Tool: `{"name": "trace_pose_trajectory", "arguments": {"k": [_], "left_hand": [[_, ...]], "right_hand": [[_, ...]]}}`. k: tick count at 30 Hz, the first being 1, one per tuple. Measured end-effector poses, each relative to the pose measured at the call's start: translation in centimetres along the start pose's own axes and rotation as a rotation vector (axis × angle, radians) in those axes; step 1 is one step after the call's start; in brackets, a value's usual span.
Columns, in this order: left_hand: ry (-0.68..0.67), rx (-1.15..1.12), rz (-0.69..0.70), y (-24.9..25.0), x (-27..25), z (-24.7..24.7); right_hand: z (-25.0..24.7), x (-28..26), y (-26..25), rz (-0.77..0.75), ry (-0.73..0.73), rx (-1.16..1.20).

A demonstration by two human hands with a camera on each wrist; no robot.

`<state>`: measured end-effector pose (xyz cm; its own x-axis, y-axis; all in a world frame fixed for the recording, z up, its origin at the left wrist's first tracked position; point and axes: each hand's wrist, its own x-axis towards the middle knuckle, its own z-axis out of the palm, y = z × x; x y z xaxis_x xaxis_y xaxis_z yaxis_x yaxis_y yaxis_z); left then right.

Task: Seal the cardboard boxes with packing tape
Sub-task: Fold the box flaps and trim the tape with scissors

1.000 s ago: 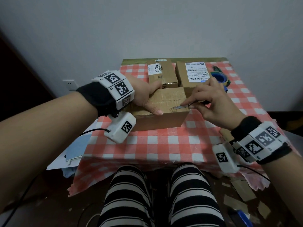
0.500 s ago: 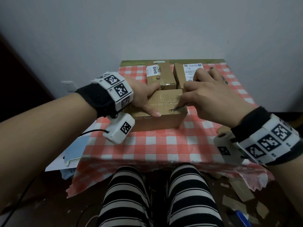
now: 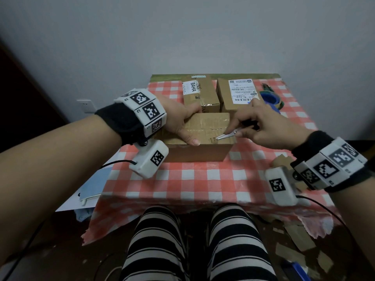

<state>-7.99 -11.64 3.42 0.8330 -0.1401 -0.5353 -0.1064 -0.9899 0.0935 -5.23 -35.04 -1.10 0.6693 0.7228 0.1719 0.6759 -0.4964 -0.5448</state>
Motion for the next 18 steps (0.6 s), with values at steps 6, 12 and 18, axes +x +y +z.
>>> {"name": "trace_pose_trajectory", "arguments": {"k": [6,12,18], "left_hand": [[-0.01,0.012,-0.004,0.0,0.0,-0.1],[-0.003,-0.003,0.003,-0.1,0.1,-0.1],[0.026,0.007,0.015,-0.1,0.1,-0.1]], "right_hand": [[0.6,-0.2,0.8,-0.035,0.047,0.016],[1.3,-0.7,1.0,-0.11,0.155,0.012],[2.2,-1.0,1.1,-0.104,0.248,0.067]]}}
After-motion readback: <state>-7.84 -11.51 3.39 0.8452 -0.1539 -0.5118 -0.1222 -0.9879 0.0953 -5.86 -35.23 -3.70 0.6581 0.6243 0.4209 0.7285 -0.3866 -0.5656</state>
